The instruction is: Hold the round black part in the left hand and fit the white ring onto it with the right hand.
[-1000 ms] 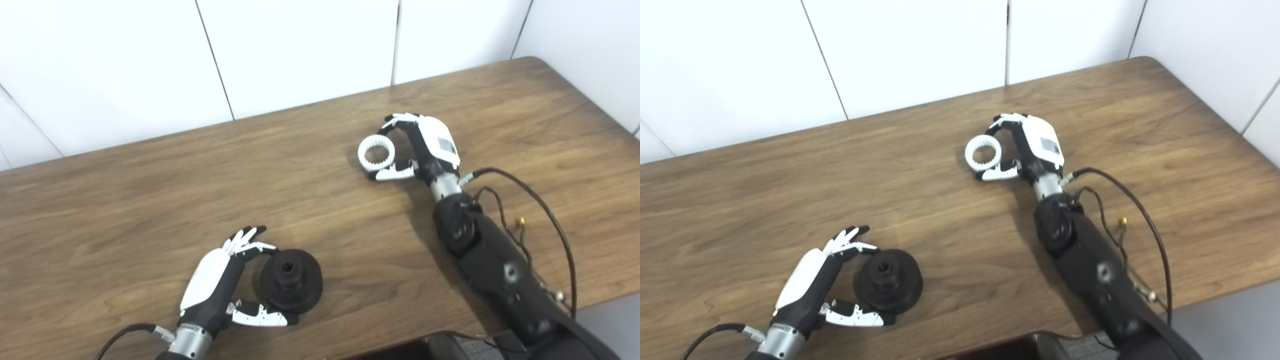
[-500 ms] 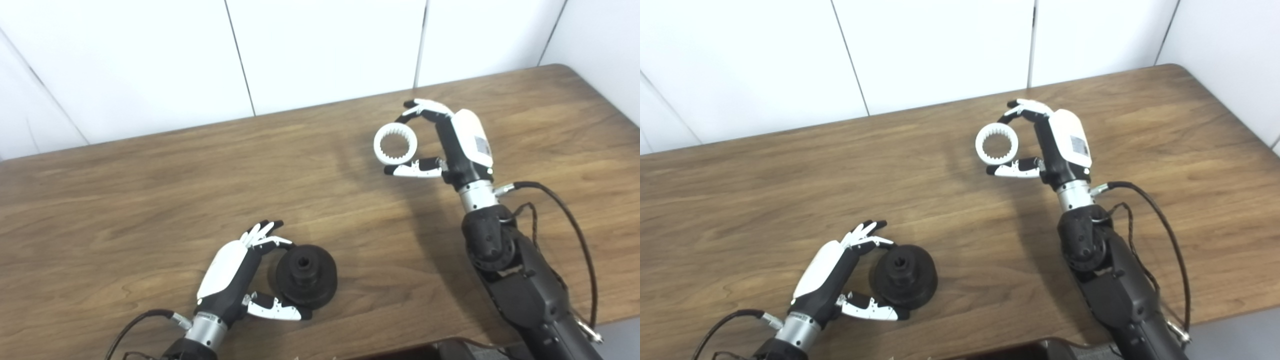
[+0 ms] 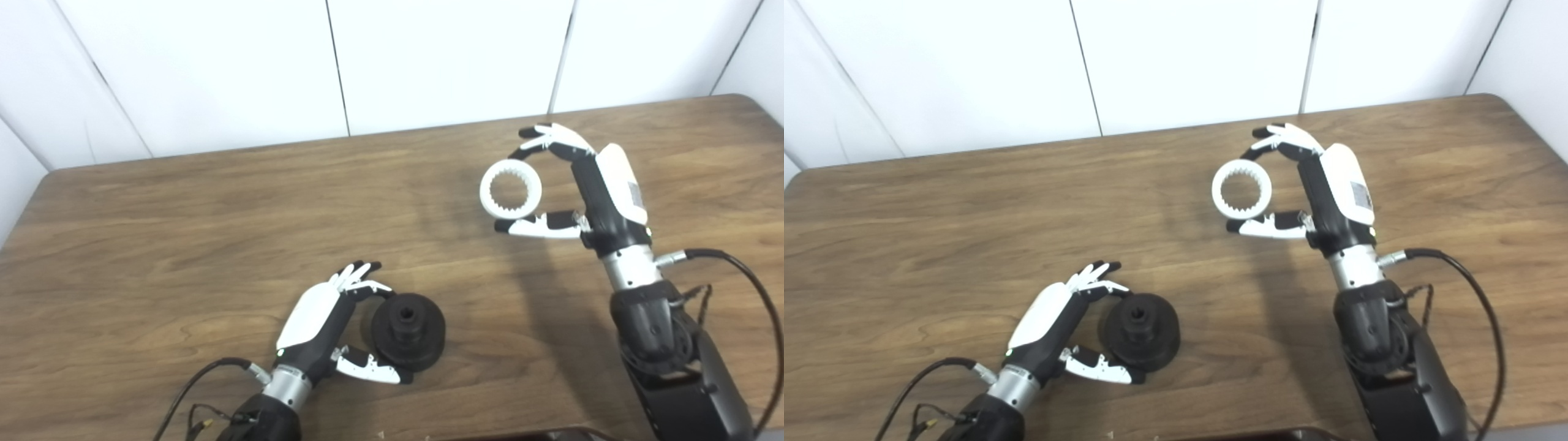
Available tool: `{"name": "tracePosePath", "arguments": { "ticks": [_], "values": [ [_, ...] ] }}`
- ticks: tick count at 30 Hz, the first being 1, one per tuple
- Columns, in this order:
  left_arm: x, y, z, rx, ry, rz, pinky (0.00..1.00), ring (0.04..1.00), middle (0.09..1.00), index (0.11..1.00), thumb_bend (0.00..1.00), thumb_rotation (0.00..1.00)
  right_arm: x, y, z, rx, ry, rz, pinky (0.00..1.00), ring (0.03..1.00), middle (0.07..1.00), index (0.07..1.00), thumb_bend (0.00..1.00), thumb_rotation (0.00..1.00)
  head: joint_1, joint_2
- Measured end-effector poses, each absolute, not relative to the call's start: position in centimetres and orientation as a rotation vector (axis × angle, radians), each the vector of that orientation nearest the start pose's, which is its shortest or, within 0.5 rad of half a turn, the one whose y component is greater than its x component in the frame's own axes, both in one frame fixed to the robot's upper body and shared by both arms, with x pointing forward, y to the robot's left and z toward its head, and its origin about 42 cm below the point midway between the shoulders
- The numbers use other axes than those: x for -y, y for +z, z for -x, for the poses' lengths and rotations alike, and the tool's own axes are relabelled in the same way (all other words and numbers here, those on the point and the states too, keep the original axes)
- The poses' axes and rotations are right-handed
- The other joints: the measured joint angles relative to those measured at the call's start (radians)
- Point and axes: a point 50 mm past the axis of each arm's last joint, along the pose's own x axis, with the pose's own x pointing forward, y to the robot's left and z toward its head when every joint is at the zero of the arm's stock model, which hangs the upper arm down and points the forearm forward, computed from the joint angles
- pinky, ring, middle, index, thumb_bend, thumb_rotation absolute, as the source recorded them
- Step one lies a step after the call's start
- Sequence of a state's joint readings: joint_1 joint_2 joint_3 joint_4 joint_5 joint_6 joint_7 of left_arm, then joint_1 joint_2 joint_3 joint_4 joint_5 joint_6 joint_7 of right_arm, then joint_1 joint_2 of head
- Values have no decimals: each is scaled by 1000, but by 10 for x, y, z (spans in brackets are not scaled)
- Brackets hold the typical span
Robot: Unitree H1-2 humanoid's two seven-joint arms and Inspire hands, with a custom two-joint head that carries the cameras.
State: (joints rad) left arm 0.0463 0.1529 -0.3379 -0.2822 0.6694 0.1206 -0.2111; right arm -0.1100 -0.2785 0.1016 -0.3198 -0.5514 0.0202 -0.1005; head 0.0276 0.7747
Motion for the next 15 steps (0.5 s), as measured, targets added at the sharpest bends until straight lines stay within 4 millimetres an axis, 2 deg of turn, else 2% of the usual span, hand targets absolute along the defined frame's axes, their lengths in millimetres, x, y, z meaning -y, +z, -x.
{"name": "tracePosePath", "arguments": {
  "ticks": [2,9,15],
  "values": [
    [-159,137,-249,123,-418,-792,988,999,955,625,969,245,248,217,-292,464,-37,780,739,830,768,482,519,137,24,5],
    [-156,137,-254,126,-422,-803,998,1000,954,622,972,250,241,210,-275,441,57,767,729,828,767,483,519,140,43,11],
    [-156,136,-254,123,-420,-803,1000,1000,957,623,972,249,227,196,-262,416,131,731,825,828,767,483,519,144,43,11]
  ]
}}
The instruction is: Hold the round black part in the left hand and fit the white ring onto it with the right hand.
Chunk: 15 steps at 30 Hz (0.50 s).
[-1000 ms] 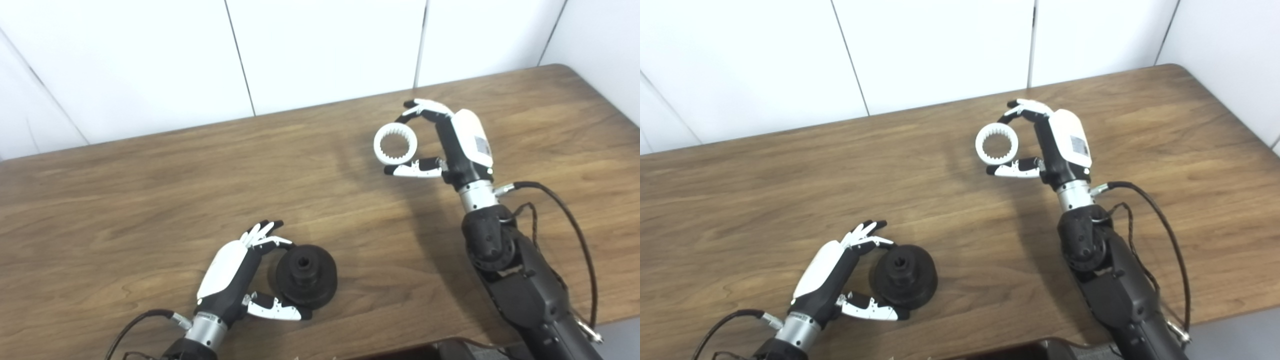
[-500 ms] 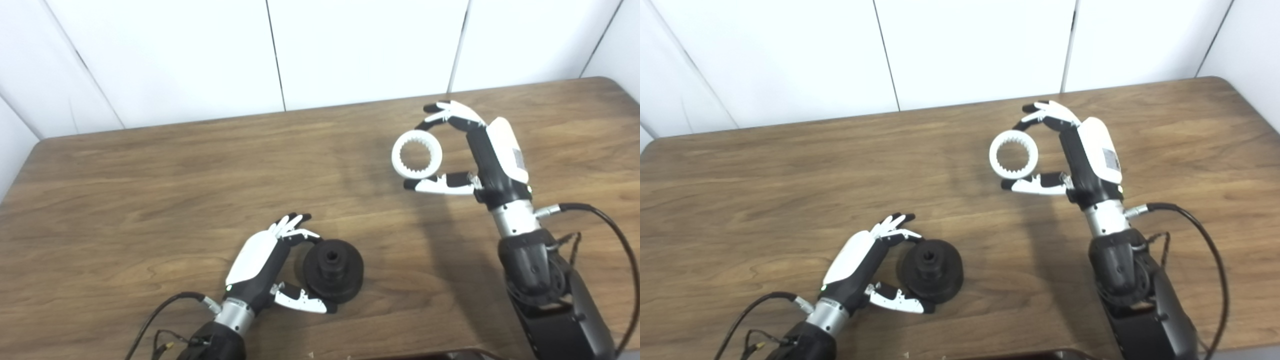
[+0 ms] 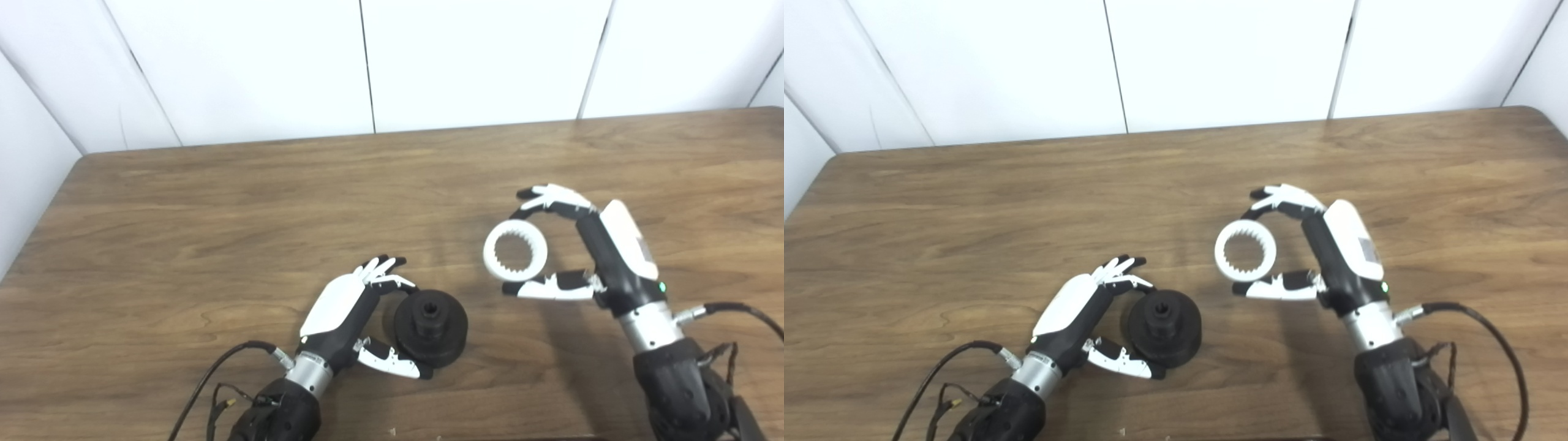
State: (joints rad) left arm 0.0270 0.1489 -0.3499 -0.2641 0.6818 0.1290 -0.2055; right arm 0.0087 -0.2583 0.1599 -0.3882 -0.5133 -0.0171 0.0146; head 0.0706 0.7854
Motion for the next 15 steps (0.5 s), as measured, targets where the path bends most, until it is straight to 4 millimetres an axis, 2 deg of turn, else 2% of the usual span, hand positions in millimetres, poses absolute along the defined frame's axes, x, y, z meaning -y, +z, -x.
{"name": "tracePosePath", "arguments": {
  "ticks": [1,6,15],
  "values": [
    [-156,136,-254,122,-420,-803,1000,1000,957,623,971,248,225,195,-261,414,139,725,839,830,769,483,519,144,-2,5],
    [-155,137,-255,124,-423,-804,1000,1000,954,620,974,249,205,195,-254,415,216,674,749,826,770,483,519,145,8,8],
    [-153,137,-255,124,-423,-806,1000,1000,954,622,970,251,178,185,-243,390,297,636,746,841,778,483,518,142,9,12]
  ]
}}
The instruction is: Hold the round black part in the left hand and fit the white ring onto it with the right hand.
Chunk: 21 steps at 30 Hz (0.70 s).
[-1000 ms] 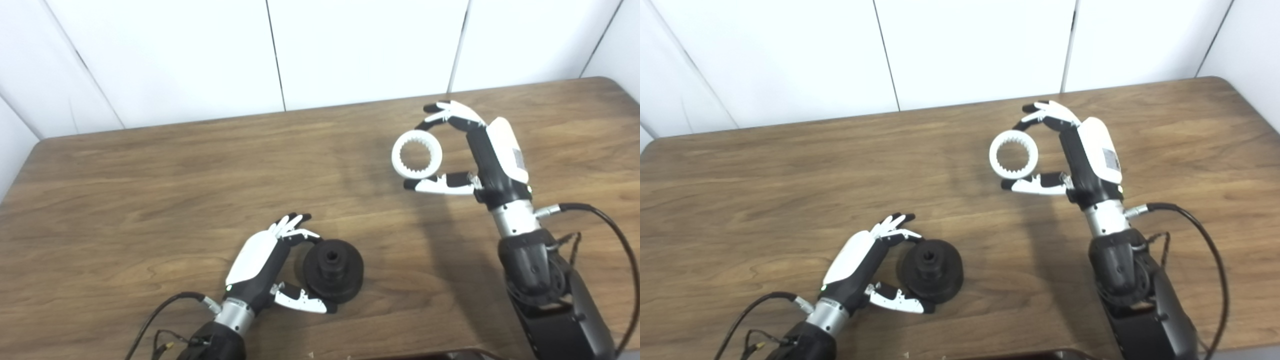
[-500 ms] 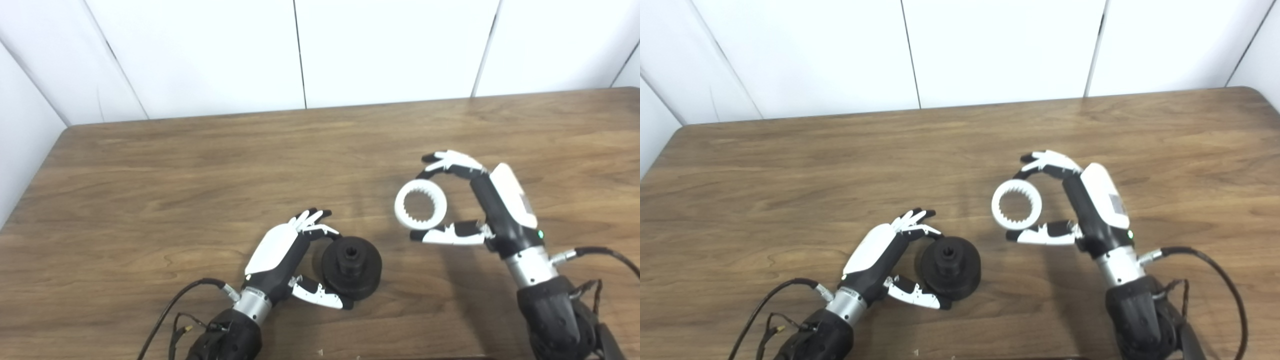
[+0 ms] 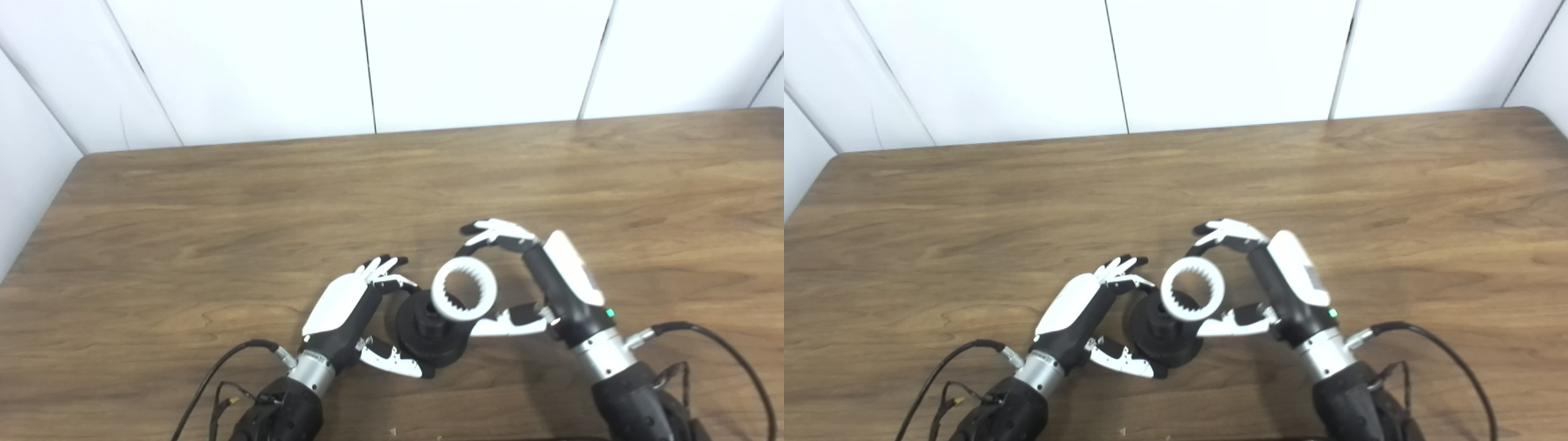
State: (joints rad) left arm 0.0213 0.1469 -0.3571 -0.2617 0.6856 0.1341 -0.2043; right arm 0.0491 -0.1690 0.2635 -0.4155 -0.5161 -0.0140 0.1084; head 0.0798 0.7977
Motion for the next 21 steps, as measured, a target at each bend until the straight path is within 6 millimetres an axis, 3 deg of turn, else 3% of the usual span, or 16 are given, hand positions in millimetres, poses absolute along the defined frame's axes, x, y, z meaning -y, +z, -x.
{"name": "tracePosePath", "arguments": {
  "ticks": [9,21],
  "values": [
    [-153,137,-255,124,-423,-807,1000,1000,954,622,969,249,169,185,-246,380,296,627,739,835,777,482,519,143,5,5],
    [-153,137,-256,121,-422,-808,1000,1000,954,623,975,269,162,167,-253,278,343,632,734,829,781,482,519,140,11,14]
  ]
}}
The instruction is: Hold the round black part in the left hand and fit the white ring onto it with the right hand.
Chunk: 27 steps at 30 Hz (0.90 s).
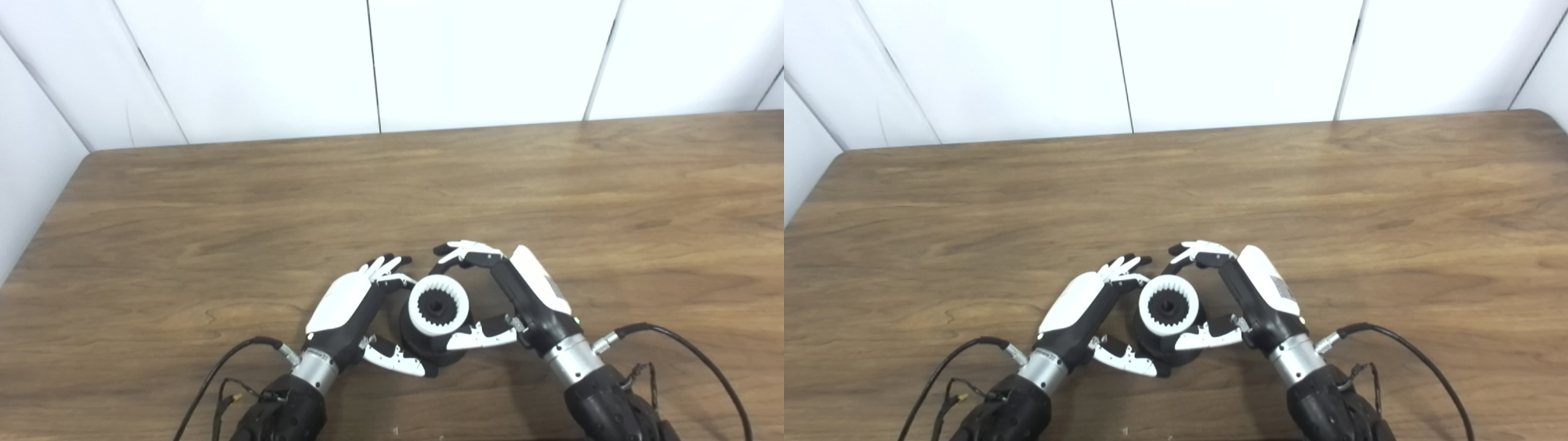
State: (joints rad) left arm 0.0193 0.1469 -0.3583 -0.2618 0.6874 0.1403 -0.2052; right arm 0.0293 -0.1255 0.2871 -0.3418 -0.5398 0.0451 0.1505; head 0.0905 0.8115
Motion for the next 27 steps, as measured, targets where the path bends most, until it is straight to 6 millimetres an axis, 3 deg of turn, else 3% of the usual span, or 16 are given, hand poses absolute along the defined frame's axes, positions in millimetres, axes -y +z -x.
{"name": "tracePosePath", "arguments": {
  "ticks": [21,26,27],
  "values": [
    [-154,137,-256,115,-419,-809,1000,1000,956,621,972,252,162,160,-256,273,346,628,767,836,787,483,518,139,-5,14],
    [-154,138,-256,113,-419,-810,1000,1000,954,619,973,248,163,159,-257,261,349,642,754,854,825,493,517,154,-9,15],
    [-155,138,-256,113,-418,-810,1000,1000,953,618,973,246,163,158,-258,252,359,664,749,866,845,617,694,274,-9,15]
  ]
}}
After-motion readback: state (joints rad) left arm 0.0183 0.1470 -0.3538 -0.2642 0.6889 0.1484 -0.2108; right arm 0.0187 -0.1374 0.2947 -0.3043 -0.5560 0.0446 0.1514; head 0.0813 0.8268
